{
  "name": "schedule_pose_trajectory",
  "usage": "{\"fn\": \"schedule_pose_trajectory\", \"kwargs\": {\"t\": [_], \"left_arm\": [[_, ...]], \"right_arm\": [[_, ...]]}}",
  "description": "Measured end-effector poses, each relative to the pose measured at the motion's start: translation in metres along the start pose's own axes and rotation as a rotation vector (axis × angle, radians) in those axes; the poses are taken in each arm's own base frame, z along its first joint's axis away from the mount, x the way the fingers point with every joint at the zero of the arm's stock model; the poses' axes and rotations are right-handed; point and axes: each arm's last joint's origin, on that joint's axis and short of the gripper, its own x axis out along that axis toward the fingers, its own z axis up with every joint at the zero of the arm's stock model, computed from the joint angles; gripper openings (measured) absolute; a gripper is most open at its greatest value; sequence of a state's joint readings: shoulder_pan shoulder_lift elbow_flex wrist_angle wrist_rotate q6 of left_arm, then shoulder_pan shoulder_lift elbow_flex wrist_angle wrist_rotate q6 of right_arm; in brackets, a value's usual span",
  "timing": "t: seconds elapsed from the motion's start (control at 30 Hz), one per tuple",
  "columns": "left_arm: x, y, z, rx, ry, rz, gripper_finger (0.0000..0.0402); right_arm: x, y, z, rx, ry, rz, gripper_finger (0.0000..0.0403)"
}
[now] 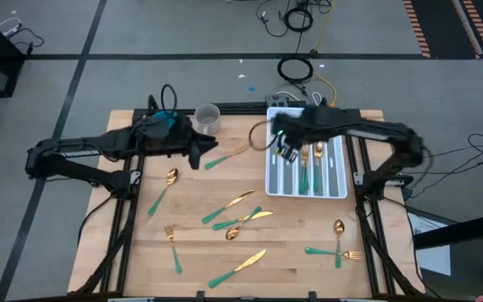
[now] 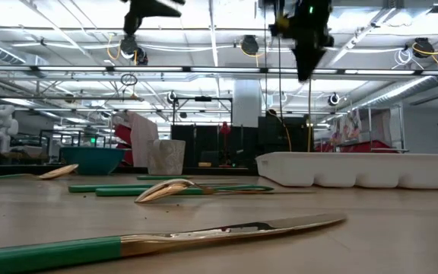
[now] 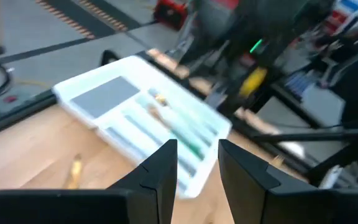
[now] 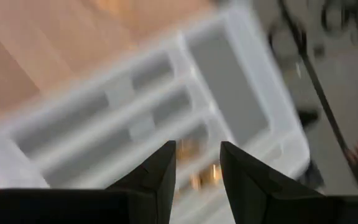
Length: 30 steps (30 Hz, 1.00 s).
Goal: Sort silverware
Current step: Put the green table knife into the white cutlery tray
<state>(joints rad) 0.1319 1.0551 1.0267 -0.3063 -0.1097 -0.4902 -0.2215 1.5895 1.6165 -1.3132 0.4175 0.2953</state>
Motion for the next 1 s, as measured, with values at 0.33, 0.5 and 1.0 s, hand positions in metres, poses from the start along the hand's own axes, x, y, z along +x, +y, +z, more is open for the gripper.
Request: {"fn": "schedule_pose_trajectory", "kwargs": {"t": [0.33, 0.5, 1.0], "left_arm": [[0.018, 0.028, -0.025, 0.015, 0.265, 0.241, 0.0123], [0.019, 0.036, -0.035, 0.046, 0.386, 0.306, 0.0123], [-0.044, 0.035, -0.040, -0.100, 0.440, 0.362, 0.0123]], "right_arm": [[-0.070, -0.036, -0.007, -0.061, -0.439, 0.070, 0.0118], [-0.046, -0.016, 0.013, -0.327, -0.431, 0.140, 0.0126], [0.105, 0.033, 0.097, -0.530, -0.497, 0.580, 0.0142]]}}
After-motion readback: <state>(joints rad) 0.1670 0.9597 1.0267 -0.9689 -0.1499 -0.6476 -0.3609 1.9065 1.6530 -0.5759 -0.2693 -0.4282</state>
